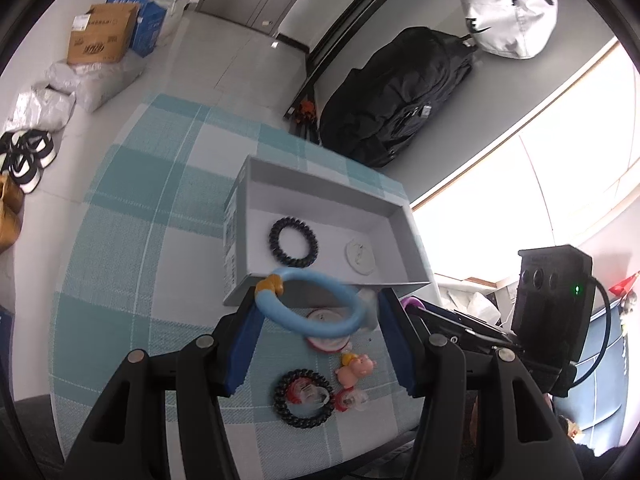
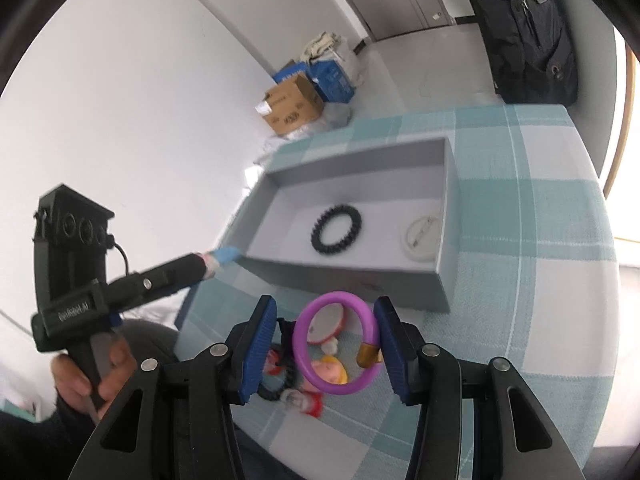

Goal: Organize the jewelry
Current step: 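Carry the blue ring and pink ring with both grippers over the grey box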

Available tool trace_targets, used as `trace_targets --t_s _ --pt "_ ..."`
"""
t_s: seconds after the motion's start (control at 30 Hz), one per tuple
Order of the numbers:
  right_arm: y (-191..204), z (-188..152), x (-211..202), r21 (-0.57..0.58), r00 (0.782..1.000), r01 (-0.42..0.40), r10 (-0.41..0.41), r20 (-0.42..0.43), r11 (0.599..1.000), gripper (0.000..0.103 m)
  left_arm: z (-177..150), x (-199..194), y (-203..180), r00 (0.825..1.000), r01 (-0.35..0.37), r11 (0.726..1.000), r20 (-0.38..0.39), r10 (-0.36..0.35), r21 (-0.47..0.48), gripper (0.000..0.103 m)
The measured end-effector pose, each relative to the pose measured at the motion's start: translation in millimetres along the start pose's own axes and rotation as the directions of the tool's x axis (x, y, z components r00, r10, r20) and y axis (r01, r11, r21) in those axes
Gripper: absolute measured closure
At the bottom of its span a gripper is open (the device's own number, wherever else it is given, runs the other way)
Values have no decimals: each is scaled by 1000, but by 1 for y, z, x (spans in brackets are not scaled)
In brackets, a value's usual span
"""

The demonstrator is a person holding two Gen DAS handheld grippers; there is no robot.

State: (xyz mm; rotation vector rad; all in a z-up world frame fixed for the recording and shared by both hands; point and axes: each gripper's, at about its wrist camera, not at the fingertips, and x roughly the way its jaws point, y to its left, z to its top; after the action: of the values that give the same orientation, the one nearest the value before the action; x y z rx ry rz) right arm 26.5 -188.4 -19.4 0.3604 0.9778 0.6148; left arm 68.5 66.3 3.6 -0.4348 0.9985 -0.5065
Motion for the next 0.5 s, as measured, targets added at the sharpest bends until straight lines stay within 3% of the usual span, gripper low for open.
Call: trace_targets --t_s 0.17,0.27,0.4,0.5 --pt "2 13 -5 -2 999 -36 36 36 999 54 4 4 -7 1000 -1 999 9 1 35 52" --pt "3 21 -7 -8 997 -52 52 52 999 54 5 11 -11 1000 3 998 -17 -2 62 74" --pt "3 30 -11 -4 994 -73 73 79 997 54 1 11 -14 999 -28 996 -37 31 84 74" --pt "0 33 -13 -1 992 -87 86 91 996 54 -6 6 -12 994 -94 992 -52 98 84 73"
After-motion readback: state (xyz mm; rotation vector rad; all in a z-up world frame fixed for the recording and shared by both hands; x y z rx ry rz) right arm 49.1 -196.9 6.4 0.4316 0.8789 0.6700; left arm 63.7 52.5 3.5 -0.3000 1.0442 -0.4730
